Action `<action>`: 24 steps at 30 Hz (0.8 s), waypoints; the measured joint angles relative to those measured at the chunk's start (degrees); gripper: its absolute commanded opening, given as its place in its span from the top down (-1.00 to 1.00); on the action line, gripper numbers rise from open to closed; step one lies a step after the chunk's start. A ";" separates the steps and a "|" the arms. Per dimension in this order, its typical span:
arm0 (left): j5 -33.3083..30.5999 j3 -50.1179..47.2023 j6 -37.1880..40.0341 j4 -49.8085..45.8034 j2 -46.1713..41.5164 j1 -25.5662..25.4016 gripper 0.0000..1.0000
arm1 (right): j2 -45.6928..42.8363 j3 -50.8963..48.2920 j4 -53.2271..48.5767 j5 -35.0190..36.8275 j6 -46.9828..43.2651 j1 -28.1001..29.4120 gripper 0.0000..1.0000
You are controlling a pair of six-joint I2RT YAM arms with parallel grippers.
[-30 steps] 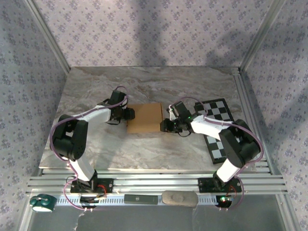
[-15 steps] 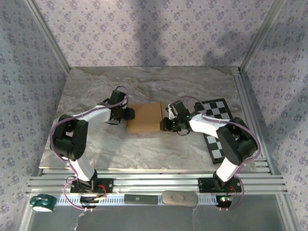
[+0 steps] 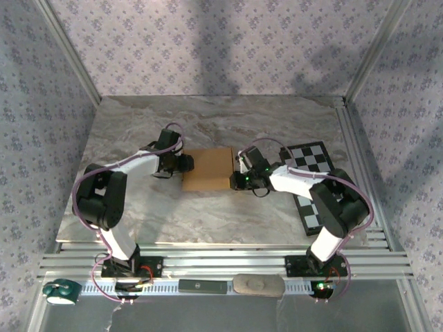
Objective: Fold the paper box
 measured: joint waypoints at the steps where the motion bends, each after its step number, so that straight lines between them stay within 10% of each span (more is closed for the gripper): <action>1: 0.02 0.11 0.00 0.00 0.09 0.02 0.09 | 0.00 -0.13 0.26 0.87 -0.57 0.39 0.58; 24: 0.35 1.53 0.22 -0.63 1.16 0.37 0.10 | -1.49 -9.51 16.96 6.21 -7.76 2.08 0.79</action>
